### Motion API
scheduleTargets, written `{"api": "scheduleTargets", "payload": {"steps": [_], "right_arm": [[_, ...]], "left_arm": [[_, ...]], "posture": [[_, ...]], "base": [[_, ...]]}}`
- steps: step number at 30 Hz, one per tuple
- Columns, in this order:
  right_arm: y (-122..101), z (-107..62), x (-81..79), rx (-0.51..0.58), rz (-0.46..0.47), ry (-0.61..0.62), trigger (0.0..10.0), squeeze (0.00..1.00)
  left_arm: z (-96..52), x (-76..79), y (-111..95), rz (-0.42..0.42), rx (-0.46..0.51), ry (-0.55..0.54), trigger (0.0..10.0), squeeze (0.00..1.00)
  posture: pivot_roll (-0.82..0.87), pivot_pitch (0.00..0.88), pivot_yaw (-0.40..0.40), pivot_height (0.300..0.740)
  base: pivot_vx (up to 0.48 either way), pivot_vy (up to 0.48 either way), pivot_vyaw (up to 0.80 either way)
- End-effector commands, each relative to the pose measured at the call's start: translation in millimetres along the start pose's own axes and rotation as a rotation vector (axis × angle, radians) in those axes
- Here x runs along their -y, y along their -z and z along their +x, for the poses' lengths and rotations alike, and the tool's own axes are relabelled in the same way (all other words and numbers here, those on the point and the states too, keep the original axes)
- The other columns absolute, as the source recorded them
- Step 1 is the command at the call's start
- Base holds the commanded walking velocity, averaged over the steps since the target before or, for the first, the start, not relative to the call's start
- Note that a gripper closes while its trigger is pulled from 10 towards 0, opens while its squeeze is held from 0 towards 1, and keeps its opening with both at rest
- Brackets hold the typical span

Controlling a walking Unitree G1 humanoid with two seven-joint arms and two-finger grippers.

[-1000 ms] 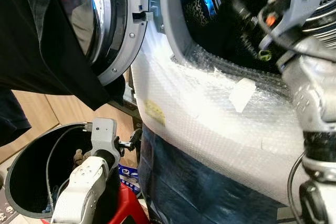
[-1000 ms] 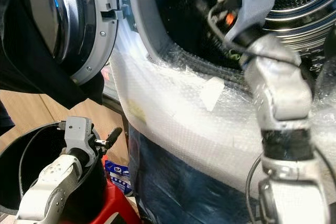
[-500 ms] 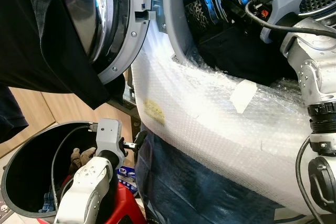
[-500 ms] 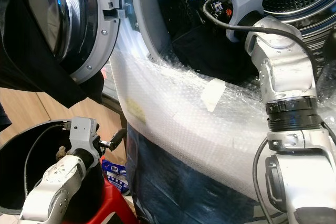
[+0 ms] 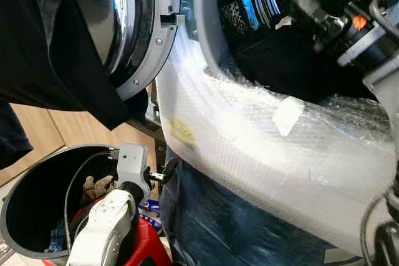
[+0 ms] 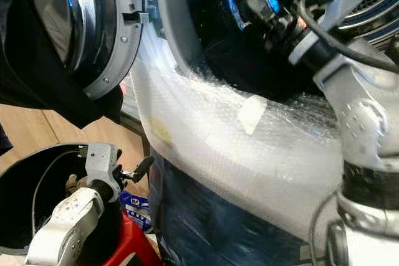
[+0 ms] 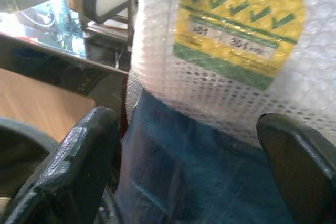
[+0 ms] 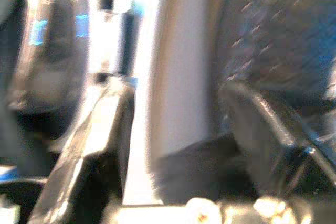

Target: Clothes washing

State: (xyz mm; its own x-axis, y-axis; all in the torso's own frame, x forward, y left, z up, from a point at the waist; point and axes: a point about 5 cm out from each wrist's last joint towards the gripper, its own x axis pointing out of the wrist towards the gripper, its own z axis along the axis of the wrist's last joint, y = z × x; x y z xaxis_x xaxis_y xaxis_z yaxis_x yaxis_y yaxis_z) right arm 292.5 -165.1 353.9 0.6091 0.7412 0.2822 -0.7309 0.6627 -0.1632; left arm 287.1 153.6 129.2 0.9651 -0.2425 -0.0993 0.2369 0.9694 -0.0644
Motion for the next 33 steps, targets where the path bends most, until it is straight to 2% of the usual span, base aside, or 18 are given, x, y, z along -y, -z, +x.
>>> {"api": "scheduleTargets", "payload": {"steps": [1, 4, 8, 10, 16, 20, 24, 27, 31, 33], "right_arm": [[-15, -9.5, -19.7, 0.026, 0.005, -0.12, 10.0, 0.0], [-12, -13.2, -27.3, -0.002, 0.017, -0.162, 10.0, 0.0], [7, -20.2, -47.3, -0.109, 0.042, -0.254, 10.0, 0.0], [20, -17.9, -48.4, -0.173, 0.071, -0.22, 10.0, 0.0], [39, -10.7, -45.4, -0.281, 0.105, -0.172, 10.0, 0.0], [42, -3.5, -39.2, -0.295, 0.1, -0.118, 10.0, 0.0], [46, 8.8, -19.8, -0.333, 0.13, 0.064, 10.0, 0.0], [42, 14.8, -5.5, -0.307, 0.132, 0.193, 10.0, 0.0], [43, 12.7, 14.5, -0.303, 0.109, 0.366, 10.0, 0.0], [43, 11.4, 18.9, -0.302, 0.112, 0.396, 10.0, 0.0]], "left_arm": [[-0.2, -1.8, 2, 0.002, 0.002, -0.002, 10.0, 0.0], [-0.6, -0.8, 3, 0.002, -0.004, 0.005, 10.0, 0.0], [-1.3, 1.0, 4, 0.002, -0.011, 0.013, 10.0, 0.0], [-1.7, 1.0, 4, 0.001, -0.011, 0.013, 10.0, 0.0], [-2.1, 1.1, 4, 0.001, -0.011, 0.014, 10.0, 0.0], [-1.7, 0.8, 2, 0.002, -0.008, 0.014, 10.0, 0.0], [-2.8, 0.1, 4, -0.012, -0.011, 0.0, 10.0, 0.0], [-3.7, 1.8, 4, -0.016, -0.012, 0.006, 10.0, 0.0], [-4.5, 1.4, 6, -0.024, -0.015, -0.009, 10.0, 0.0], [-4.9, 1.9, 5, -0.029, -0.014, -0.01, 10.0, 0.0]], "posture": [[-0.06, 0.0, -0.059, 0.74], [-0.07, 0.0, -0.057, 0.74], [-0.06, 0.0, -0.057, 0.74], [-0.06, 0.0, -0.06, 0.74], [-0.06, 0.0, -0.063, 0.74], [-0.05, 0.0, -0.067, 0.74], [-0.05, 0.0, -0.064, 0.74], [-0.06, 0.0, -0.066, 0.74], [-0.05, 0.0, -0.071, 0.74], [-0.05, 0.0, -0.071, 0.74]], "base": [[0.0, 0.0, 0.0], [0.0, 0.0, 0.0], [0.0, 0.0, 0.0], [0.0, 0.0, 0.0], [0.0, 0.0, 0.0], [0.0, 0.0, 0.0], [0.0, 0.0, 0.0], [0.0, 0.0, 0.0], [0.0, 0.0, 0.0], [0.0, 0.0, 0.0]]}}
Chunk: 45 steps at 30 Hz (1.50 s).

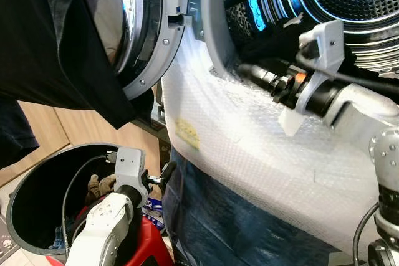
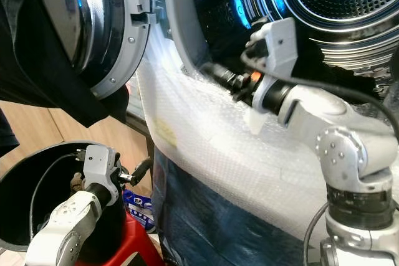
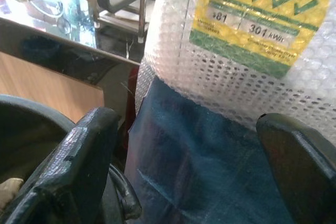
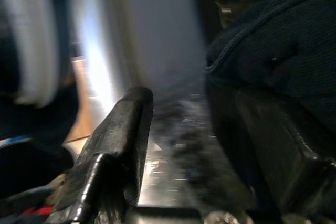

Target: Clothes washing

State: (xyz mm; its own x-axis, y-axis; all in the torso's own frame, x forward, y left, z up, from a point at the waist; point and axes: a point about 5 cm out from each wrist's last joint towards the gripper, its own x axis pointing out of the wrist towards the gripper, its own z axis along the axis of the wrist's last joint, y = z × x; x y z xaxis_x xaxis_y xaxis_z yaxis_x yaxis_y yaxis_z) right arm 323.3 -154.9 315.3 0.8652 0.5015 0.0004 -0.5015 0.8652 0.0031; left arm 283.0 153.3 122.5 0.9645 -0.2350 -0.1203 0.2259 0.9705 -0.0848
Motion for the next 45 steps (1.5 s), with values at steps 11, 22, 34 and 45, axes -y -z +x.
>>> {"api": "scheduleTargets", "payload": {"steps": [11, 22, 34, 45], "right_arm": [[-4, 9.7, 44.9, -0.103, -0.001, 0.338, 10.0, 0.0], [-3, 32.5, 88.1, -0.194, 0.112, 0.549, 10.0, 0.0], [-13, 37.5, 111.2, -0.147, 0.031, 0.716, 10.0, 0.0], [-12, 40.9, 113.2, -0.05, 0.145, 0.602, 10.0, 0.0]], "left_arm": [[1.7, 4.1, -9, 0.0, 0.027, -0.012, 10.0, 0.0], [3.7, -5.1, -20, 0.037, 0.054, -0.026, 10.0, 0.0], [3.0, -8.2, -23, 0.049, 0.057, -0.037, 10.0, 0.0], [3.0, -4.5, -29, 0.053, 0.097, -0.038, 10.0, 0.0]], "posture": [[-0.07, 0.006, -0.072, 0.74], [-0.06, 0.002, -0.063, 0.74], [-0.06, 0.006, -0.063, 0.74], [-0.03, 0.009, -0.072, 0.74]], "base": [[0.0, 0.0, 0.0], [0.0, 0.0, 0.0], [0.0, 0.0, 0.0], [0.0, 0.0, 0.0]]}}
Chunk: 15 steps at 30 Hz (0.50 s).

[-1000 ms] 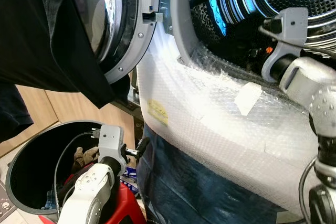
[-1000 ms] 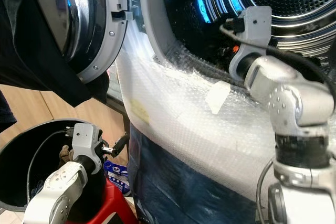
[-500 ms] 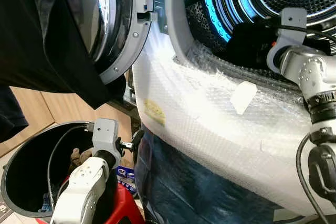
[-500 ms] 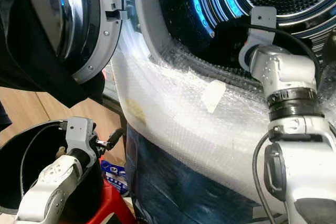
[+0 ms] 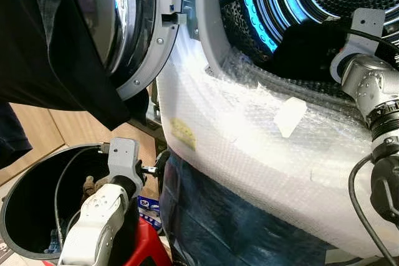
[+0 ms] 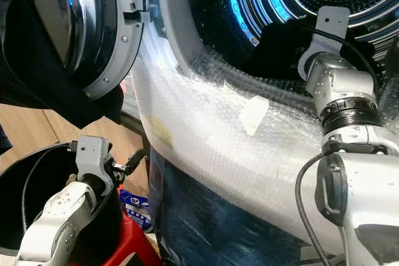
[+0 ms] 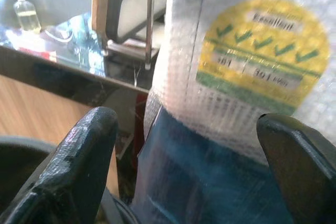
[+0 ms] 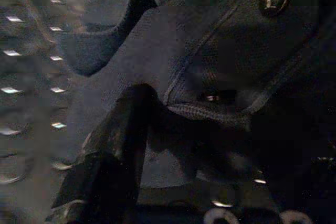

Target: Clothes washing

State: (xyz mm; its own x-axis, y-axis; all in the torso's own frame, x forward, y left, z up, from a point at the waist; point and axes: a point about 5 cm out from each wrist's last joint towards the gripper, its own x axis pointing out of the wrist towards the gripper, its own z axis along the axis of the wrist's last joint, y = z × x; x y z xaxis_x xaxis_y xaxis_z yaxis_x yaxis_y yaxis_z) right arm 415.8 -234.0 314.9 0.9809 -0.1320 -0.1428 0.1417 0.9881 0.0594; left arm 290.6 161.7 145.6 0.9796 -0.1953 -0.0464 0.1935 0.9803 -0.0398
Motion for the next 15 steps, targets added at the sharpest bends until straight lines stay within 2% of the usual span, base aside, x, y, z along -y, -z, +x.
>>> {"api": "scheduleTargets", "payload": {"steps": [1, 2, 3, 5, 6, 9, 10, 13, 15], "right_arm": [[-12, -2.1, -2.3, 0.047, 0.058, -0.066, 10.0, 0.0], [-16, -3.4, -6.6, 0.072, 0.085, -0.125, 10.0, 0.0], [-27, -8.3, -15.1, 0.117, 0.135, -0.261, 10.0, 0.0], [-36, -13.7, -19.9, 0.145, 0.151, -0.35, 10.0, 0.0], [-43, -21.0, -25.1, 0.161, 0.154, -0.443, 10.0, 0.0], [-56, -39.6, -33.7, 0.211, 0.154, -0.601, 10.0, 0.0], [-56, -39.6, -33.7, 0.211, 0.154, -0.601, 10.0, 0.0], [-62, -57.5, -42.2, 0.316, 0.066, -0.687, 10.0, 0.0], [-62, -81.3, -51.9, 0.395, 0.017, -0.838, 10.0, 0.0]], "left_arm": [[0.7, 3.2, -5, 0.011, 0.02, -0.001, 10.0, 0.0], [0.5, 3.3, -6, 0.01, 0.024, -0.004, 10.0, 0.0], [0.6, 3.8, -6, 0.004, 0.025, -0.002, 10.0, 0.0], [1.3, 5.2, -6, 0.002, 0.019, 0.012, 10.0, 0.0], [2.1, 7.4, -5, 0.005, 0.014, 0.031, 10.0, 0.0], [3.1, 11.2, -6, 0.015, 0.02, 0.06, 10.0, 0.0], [3.1, 11.2, -6, 0.015, 0.02, 0.06, 10.0, 0.0], [3.4, 14.1, -6, 0.008, 0.021, 0.081, 10.0, 0.0], [4.3, 17.7, -6, 0.002, 0.021, 0.094, 10.0, 0.0]], "posture": [[-0.03, 0.009, -0.072, 0.74], [-0.03, 0.01, -0.073, 0.74], [-0.03, 0.014, -0.072, 0.74], [-0.04, 0.016, -0.069, 0.74], [-0.05, 0.02, -0.065, 0.74], [-0.05, 0.021, -0.062, 0.74], [-0.05, 0.021, -0.062, 0.74], [-0.07, 0.02, -0.055, 0.74], [-0.07, 0.018, -0.052, 0.74]], "base": [[0.0, 0.0, 0.0], [0.0, 0.0, 0.0], [0.0, 0.0, 0.0], [0.0, 0.0, 0.0], [0.0, 0.0, 0.0], [0.0, 0.0, 0.0], [0.0, 0.0, 0.0], [0.0, 0.0, 0.0], [0.0, 0.0, 0.0]]}}
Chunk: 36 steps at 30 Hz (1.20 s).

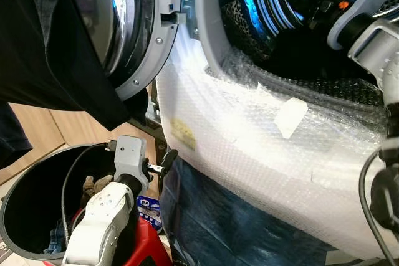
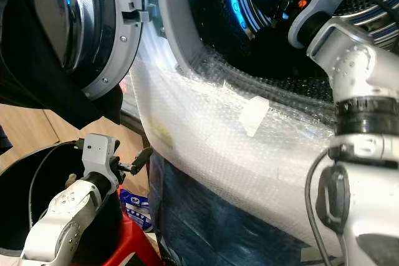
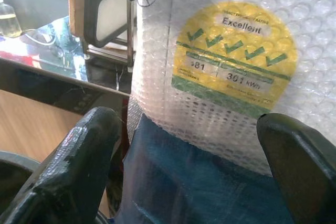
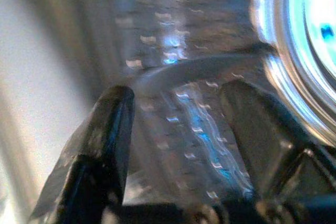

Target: Clothes washing

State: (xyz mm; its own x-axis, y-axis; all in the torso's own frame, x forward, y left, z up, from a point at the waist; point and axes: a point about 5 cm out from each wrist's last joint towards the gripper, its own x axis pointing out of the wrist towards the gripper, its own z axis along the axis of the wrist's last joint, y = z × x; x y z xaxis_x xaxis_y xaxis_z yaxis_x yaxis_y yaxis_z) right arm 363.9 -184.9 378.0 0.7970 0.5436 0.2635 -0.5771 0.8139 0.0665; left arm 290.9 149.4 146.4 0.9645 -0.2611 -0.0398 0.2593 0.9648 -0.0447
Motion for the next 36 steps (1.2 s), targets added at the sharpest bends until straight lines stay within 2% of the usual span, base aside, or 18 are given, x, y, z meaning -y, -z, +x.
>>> {"api": "scheduleTargets", "payload": {"steps": [1, 5, 6, 8, 10, 15, 16, 17, 18, 23, 25, 26, 28, 30, 33, 34, 35, 36], "right_arm": [[-14, -5.8, -20.4, 0.057, -0.054, -0.132, 10.0, 0.0], [-15, -28.5, -49.5, 0.119, -0.119, -0.342, 10.0, 0.0], [-15, -28.5, -49.5, 0.119, -0.119, -0.342, 10.0, 0.0], [-13, -40.1, -67.8, 0.127, -0.113, -0.467, 10.0, 0.0], [-12, -46.2, -77.7, 0.131, -0.095, -0.538, 10.0, 0.0], [2, -75.9, -112.6, 0.092, -0.023, -0.807, 10.0, 0.0], [6, -83.4, -125.6, 0.085, 0.009, -0.871, 10.0, 0.0], [6, -83.4, -125.6, 0.085, 0.009, -0.871, 10.0, 0.0], [10, -87.3, -133.9, 0.093, 0.092, -0.909, 10.0, 0.0], [41, -102.4, -149.6, 0.012, 0.284, -0.934, 10.0, 0.0], [70, -113.0, -153.1, -0.086, 0.315, -0.909, 10.0, 0.0], [102, -124.8, -152.9, -0.193, 0.314, -0.865, 10.0, 0.0], [123, -131.9, -151.2, -0.28, 0.281, -0.821, 10.0, 0.0], [151, -144.4, -145.1, -0.436, 0.269, -0.775, 10.0, 0.0], [163, -152.4, -141.3, -0.499, 0.275, -0.758, 10.0, 0.0], [180, -166.3, -135.0, -0.568, 0.37, -0.701, 10.0, 0.0], [186, -172.1, -133.0, -0.573, 0.43, -0.674, 10.0, 0.0], [186, -172.1, -133.0, -0.573, 0.43, -0.674, 10.0, 0.0]], "left_arm": [[2.2, 6.2, -6, 0.004, 0.018, 0.027, 10.0, 0.0], [3.6, 6.8, -5, 0.003, 0.015, 0.039, 10.0, 0.0], [3.6, 6.8, -5, 0.003, 0.015, 0.039, 10.0, 0.0], [3.7, 6.9, -5, 0.005, 0.013, 0.047, 10.0, 0.0], [3.7, 7.0, -5, 0.004, 0.014, 0.049, 10.0, 0.0], [3.3, 6.8, -5, 0.003, 0.016, 0.046, 10.0, 0.0], [3.3, 6.1, -6, 0.005, 0.019, 0.043, 10.0, 0.0], [3.3, 6.1, -6, 0.005, 0.019, 0.043, 10.0, 0.0], [3.5, 4.9, -7, 0.006, 0.024, 0.039, 10.0, 0.0], [3.9, -2.2, -12, -0.009, 0.053, -0.007, 10.0, 0.0], [3.7, -6.9, -17, -0.005, 0.065, -0.028, 10.0, 0.0], [2.8, -11.3, -20, 0.002, 0.075, -0.044, 10.0, 0.0], [2.5, -13.9, -23, 0.005, 0.08, -0.05, 10.0, 0.0], [3.0, -18.6, -26, 0.008, 0.094, -0.065, 10.0, 0.0], [3.4, -21.0, -28, 0.011, 0.098, -0.074, 10.0, 0.0], [3.7, -23.9, -29, 0.012, 0.102, -0.084, 10.0, 0.0], [3.6, -24.4, -29, 0.011, 0.102, -0.086, 10.0, 0.0], [3.6, -24.4, -29, 0.011, 0.102, -0.086, 10.0, 0.0]], "posture": [[-0.07, 0.018, -0.051, 0.74], [-0.08, 0.02, -0.048, 0.74], [-0.08, 0.02, -0.048, 0.74], [-0.08, 0.023, -0.046, 0.74], [-0.08, 0.025, -0.046, 0.74], [-0.08, 0.027, -0.048, 0.74], [-0.07, 0.03, -0.053, 0.74], [-0.07, 0.03, -0.053, 0.74], [-0.07, 0.03, -0.055, 0.74], [-0.07, 0.031, -0.052, 0.74], [-0.07, 0.033, -0.047, 0.74], [-0.07, 0.032, -0.044, 0.74], [-0.06, 0.032, -0.046, 0.74], [-0.07, 0.033, -0.043, 0.74], [-0.07, 0.033, -0.042, 0.74], [-0.07, 0.031, -0.042, 0.74], [-0.06, 0.031, -0.044, 0.74], [-0.06, 0.031, -0.044, 0.74]], "base": [[0.0, 0.0, 0.0], [0.0, 0.0, 0.0], [0.0, 0.0, 0.0], [0.0, 0.0, 0.0], [0.0, 0.0, 0.0], [0.0, 0.0, 0.0], [0.0, 0.0, 0.0], [0.0, 0.0, 0.0], [0.0, 0.0, 0.0], [0.0, 0.0, 0.0], [0.0, 0.0, 0.0], [0.0, 0.0, 0.0], [0.0, 0.0, 0.0], [0.0, 0.0, 0.0], [0.0, 0.0, 0.0], [0.0, 0.0, 0.0], [0.0, 0.0, 0.0], [0.0, 0.0, 0.0]]}}
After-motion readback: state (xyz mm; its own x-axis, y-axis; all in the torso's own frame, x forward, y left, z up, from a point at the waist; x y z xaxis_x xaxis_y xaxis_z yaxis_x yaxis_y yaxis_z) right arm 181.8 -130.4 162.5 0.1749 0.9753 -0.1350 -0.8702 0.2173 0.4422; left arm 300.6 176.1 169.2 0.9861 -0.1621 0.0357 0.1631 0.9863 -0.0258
